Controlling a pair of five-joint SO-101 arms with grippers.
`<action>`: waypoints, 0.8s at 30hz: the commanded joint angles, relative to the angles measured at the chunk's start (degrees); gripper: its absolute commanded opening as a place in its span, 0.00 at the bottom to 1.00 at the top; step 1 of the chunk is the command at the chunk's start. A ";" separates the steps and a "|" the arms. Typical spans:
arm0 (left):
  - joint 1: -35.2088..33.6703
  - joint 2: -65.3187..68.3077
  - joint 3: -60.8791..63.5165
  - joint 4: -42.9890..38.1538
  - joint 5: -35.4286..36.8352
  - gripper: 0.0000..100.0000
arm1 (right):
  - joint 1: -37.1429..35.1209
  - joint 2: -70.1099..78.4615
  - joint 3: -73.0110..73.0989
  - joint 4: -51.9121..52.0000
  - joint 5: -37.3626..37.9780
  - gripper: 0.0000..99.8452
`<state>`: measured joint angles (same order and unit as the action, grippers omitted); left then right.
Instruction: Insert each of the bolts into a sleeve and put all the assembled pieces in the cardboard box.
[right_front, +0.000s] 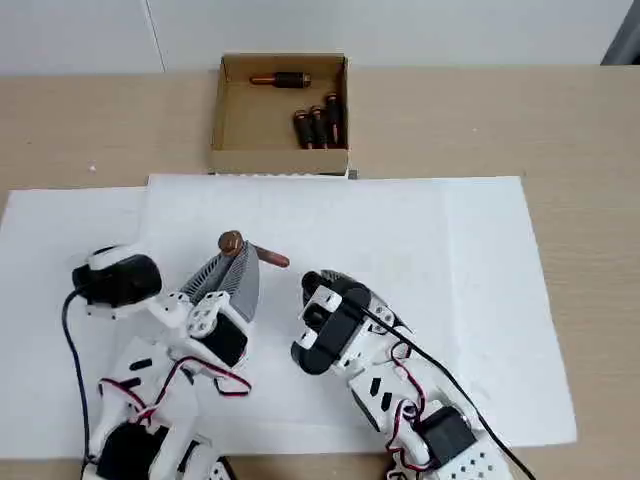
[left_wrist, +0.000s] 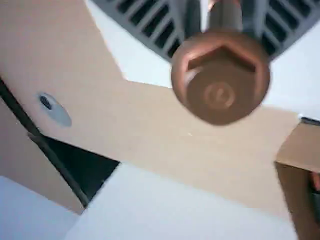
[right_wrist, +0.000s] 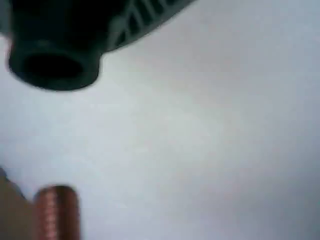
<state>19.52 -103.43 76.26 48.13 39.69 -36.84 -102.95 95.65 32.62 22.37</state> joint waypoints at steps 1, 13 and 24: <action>2.81 -0.62 -4.00 1.93 0.26 0.01 | 0.57 -0.04 0.79 -1.54 2.90 0.00; 3.43 -0.53 -4.00 3.43 -1.76 0.01 | 0.40 -0.40 0.79 -5.76 4.04 0.00; 3.52 -0.53 -4.00 3.16 -1.49 0.01 | 0.31 -0.31 0.79 -5.58 4.13 0.00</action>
<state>22.68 -103.43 74.95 51.56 38.46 -36.75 -102.95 95.65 28.48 26.07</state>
